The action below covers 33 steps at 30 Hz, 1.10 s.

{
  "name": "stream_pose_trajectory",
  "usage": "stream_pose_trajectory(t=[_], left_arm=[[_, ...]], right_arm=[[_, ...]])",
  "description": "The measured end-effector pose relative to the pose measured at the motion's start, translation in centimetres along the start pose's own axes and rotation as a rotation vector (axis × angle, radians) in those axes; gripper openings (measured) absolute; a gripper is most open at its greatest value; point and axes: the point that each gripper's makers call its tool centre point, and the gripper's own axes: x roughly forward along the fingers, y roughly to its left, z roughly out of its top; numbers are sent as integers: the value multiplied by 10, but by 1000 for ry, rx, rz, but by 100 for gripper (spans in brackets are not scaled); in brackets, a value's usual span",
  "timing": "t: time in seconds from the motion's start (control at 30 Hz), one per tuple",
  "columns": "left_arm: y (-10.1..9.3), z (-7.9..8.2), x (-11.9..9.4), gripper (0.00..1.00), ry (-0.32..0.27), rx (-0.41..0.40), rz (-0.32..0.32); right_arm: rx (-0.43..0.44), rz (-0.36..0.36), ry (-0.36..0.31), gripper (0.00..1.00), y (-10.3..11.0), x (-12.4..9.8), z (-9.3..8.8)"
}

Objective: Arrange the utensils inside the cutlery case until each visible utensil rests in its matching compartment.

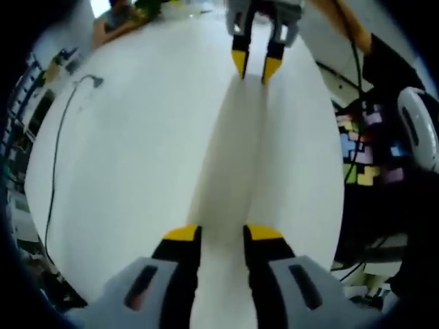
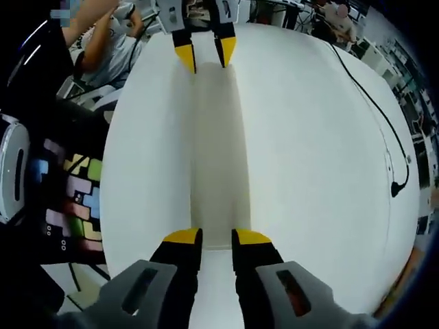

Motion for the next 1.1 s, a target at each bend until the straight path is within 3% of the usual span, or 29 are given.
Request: stream_pose_trajectory(t=[0.2, 0.23, 0.27, 0.3, 0.4, 0.53, 0.67, 0.8, 0.9, 1.1], left_arm=[[1, 0, 1, 25, 11, -13, 7], [1, 0, 1, 24, 11, -5, 7], [1, 1, 2, 24, 15, -13, 6], [1, 1, 2, 24, 20, -17, 8], [0, -1, 4, 24, 78, 18, 32], [-10, 1, 7, 25, 106, 1, 33], [-14, 1, 8, 25, 136, 4, 31], [-17, 2, 9, 25, 172, -2, 18], [-22, 0, 10, 25, 184, -1, 19], [-5, -1, 3, 25, 188, -6, 1]], right_arm=[[8, -1, 37, 17, 1, 1, -2], [-58, -12, 63, 14, -2, 3, -5], [11, -35, 44, 14, 0, 6, -4], [-23, -37, 44, 14, -5, 3, -2], [0, -30, 40, 14, -11, -2, 0], [-2, -28, 16, 14, -16, -5, 2], [1, -26, -85, 11, -19, -5, 4], [12, -34, -134, 9, -27, -9, 6], [-1, -48, -139, 9, -28, -9, 9], [-13, -46, -99, 9, -39, -12, 14]])
